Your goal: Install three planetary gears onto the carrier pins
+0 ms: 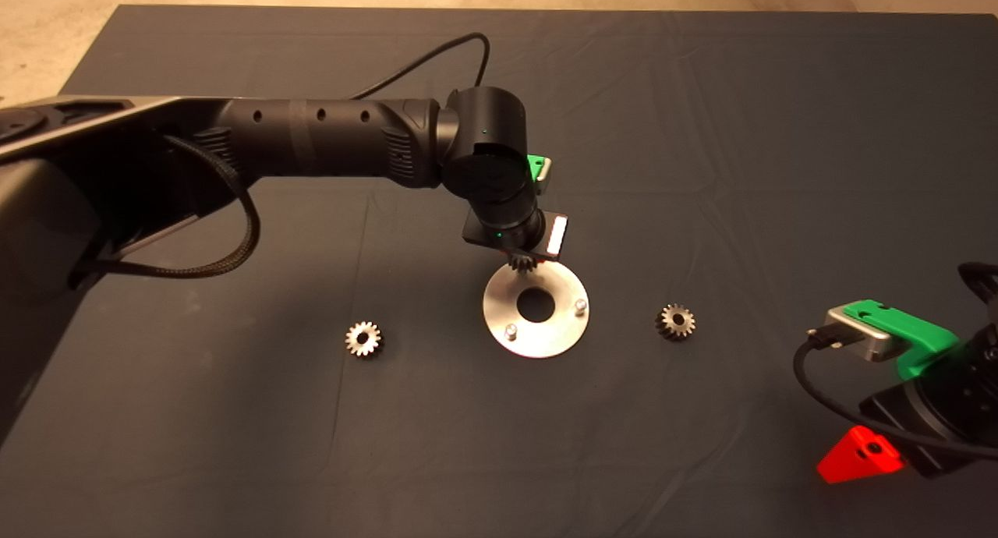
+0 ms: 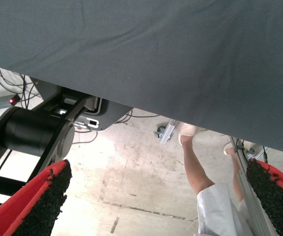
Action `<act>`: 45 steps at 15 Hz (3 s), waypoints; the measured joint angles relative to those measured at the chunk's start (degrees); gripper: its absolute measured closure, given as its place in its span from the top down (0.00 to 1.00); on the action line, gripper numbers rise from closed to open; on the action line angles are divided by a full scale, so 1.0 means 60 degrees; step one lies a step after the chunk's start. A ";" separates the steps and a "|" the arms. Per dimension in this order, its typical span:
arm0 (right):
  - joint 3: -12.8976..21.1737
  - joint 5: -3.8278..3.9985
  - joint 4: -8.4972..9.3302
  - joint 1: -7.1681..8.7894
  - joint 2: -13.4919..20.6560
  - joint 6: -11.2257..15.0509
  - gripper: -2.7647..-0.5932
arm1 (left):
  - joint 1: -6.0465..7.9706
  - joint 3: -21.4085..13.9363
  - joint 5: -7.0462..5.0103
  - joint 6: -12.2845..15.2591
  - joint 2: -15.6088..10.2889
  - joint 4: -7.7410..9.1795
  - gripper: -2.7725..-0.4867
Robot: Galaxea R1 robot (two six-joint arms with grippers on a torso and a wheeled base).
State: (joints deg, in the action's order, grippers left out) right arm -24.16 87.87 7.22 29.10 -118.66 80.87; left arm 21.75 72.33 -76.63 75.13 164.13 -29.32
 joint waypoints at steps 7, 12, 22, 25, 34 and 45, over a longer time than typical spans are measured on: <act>0.0000 0.0000 0.0000 0.0000 0.0014 0.0000 0.95 | 0.0000 0.0000 0.0000 -0.0033 -0.0049 0.0000 0.18; 0.0000 0.0000 0.0000 0.0000 0.0014 -0.0003 0.95 | 0.0000 0.0000 -0.0004 -0.0037 -0.0053 0.0000 0.18; 0.0000 0.0000 0.0004 0.0000 0.0156 0.0000 0.95 | 0.0000 0.0004 -0.0016 -0.0068 0.0001 -0.0004 0.18; 0.0000 -0.0004 0.0008 0.0000 0.0163 -0.0004 0.94 | 0.0000 0.0004 -0.0030 -0.0069 0.0000 -0.0004 0.18; 0.0000 0.0000 0.0010 0.0000 0.0199 -0.0004 0.94 | -0.0002 0.0000 -0.0029 -0.0067 -0.0049 -0.0028 0.18; 0.0000 -0.0004 0.0010 0.0000 0.0199 0.0000 0.95 | -0.0116 -0.0041 -0.0045 -0.0059 -0.0022 -0.0192 0.18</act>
State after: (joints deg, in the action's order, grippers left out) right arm -24.16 87.85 7.28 29.10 -117.47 80.87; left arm 21.05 72.08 -76.90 74.78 164.00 -30.47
